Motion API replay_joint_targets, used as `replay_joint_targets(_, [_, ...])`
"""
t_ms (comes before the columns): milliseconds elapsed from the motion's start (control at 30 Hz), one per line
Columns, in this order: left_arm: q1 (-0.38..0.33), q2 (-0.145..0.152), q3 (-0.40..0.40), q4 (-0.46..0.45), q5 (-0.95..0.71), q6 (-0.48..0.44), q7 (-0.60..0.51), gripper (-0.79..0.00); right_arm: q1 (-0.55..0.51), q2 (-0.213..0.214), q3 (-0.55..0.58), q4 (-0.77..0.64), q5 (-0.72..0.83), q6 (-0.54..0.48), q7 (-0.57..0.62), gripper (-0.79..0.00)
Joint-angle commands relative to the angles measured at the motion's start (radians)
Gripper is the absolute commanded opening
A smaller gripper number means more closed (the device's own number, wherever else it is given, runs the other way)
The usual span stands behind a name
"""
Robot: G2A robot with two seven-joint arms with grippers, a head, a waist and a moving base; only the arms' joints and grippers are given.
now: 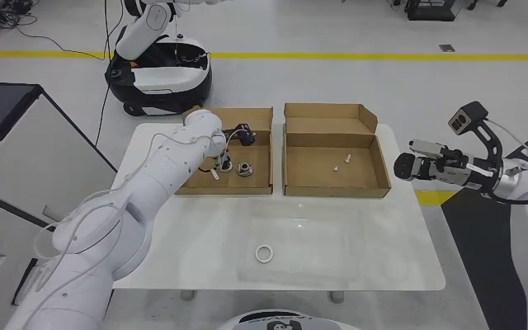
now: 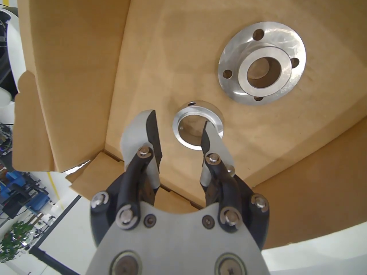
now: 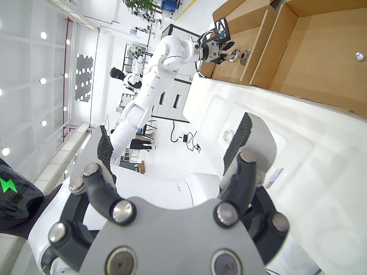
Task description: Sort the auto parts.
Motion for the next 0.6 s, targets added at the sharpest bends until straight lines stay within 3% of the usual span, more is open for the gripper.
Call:
replay_joint_targets(0, [-0.01, -0.001, -0.006, -0.006, 0.004, 0.0, -0.006, 0.0, 0.0, 0.0, 0.0, 0.0, 0.0, 0.0, 0.0, 0.0])
replay_joint_targets(300, [-0.07, 0.014, -0.051, -0.131, 0.004, -0.042, -0.12, 0.0, 0.0, 0.0, 0.0, 0.0, 0.0, 0.0, 0.0, 0.0])
replay_joint_targets(433, [-0.081, 0.031, -0.088, -0.237, -0.049, -0.059, -0.217, 0.0, 0.0, 0.0, 0.0, 0.0, 0.0, 0.0, 0.0, 0.0])
replay_joint_targets(567, [-0.08, 0.055, -0.083, -0.382, -0.109, 0.0, -0.286, 0.0, 0.0, 0.0, 0.0, 0.0, 0.0, 0.0, 0.0, 0.0])
